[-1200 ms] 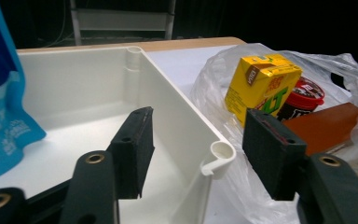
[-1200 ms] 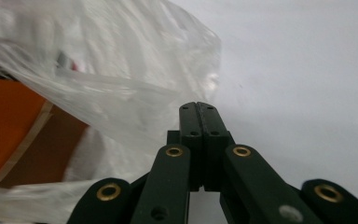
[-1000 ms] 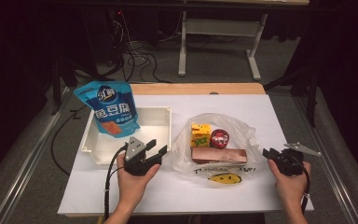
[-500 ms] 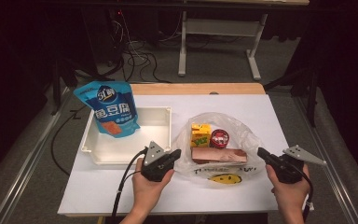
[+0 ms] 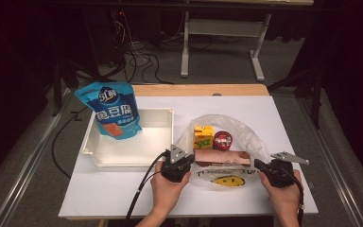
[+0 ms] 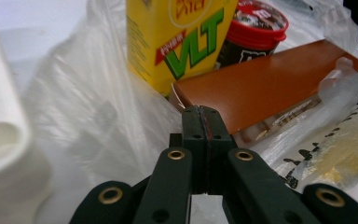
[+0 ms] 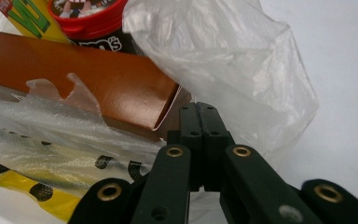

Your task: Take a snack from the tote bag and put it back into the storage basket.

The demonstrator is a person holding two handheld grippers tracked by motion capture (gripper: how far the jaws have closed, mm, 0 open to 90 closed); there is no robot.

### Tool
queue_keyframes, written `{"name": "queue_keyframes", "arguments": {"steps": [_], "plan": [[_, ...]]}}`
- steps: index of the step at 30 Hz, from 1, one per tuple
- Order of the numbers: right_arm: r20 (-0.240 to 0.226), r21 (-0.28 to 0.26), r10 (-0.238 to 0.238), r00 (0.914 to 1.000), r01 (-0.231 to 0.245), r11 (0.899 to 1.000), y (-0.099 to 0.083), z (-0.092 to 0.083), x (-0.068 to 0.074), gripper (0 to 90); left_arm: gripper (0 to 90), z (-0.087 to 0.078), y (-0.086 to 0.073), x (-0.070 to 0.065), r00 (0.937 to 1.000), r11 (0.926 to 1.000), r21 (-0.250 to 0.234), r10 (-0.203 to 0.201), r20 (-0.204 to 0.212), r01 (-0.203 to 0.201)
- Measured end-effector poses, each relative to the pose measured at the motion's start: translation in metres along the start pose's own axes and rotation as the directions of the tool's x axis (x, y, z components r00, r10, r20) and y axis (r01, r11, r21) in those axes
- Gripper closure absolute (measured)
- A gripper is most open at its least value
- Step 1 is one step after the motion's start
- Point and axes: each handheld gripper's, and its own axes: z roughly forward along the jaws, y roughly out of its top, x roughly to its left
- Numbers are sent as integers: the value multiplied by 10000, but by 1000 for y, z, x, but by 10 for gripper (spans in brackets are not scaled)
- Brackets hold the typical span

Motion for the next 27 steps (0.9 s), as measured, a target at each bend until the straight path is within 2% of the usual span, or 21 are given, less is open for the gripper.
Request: {"name": "queue_keyframes", "arguments": {"steps": [1,3,4,5,6,8,11,13,17,21,24,27], "plan": [[-84,18,-51,10000,52,10000,0,2,0,900,894,3,-1,-1,9998,9999,-83,-61,-205,59],[7,192,-22,10000,22,9998,-1,6,2,900,889,3,-1,0,9996,10000,0,-43,-266,43],[-20,224,-69,10000,70,9997,-2,8,2,900,882,6,-1,2,9991,9998,175,-91,-422,98],[-36,284,-98,9999,99,9995,-2,9,2,900,877,7,-2,3,9991,9995,150,-273,-319,278],[-15,268,-74,10000,74,9996,-4,9,3,900,884,8,-2,3,9994,9995,186,-270,-222,274],[-30,208,-188,9998,189,9996,-5,9,4,900,898,10,-4,0,9994,9998,204,-19,-336,25],[-214,76,131,9997,-129,9999,-6,10,0,900,900,12,-5,2,9998,9995,273,-125,-163,130],[-157,41,-53,9999,53,10000,-7,13,-1,900,900,15,-7,5,9998,9980,605,-187,97,181],[172,-36,-49,9998,49,10000,-6,14,0,900,900,14,-9,6,9986,9963,852,71,524,-116],[306,-125,-265,9992,269,9996,-2,18,-1,900,900,8,-11,4,9967,9957,912,116,801,-189],[339,-264,-202,9992,211,9994,2,23,-4,900,900,5,-13,0,9949,9955,921,120,1006,-214],[489,-427,-181,9986,202,9989,5,29,-7,900,900,2,-14,-4,9907,9944,910,412,1298,-533]]}}
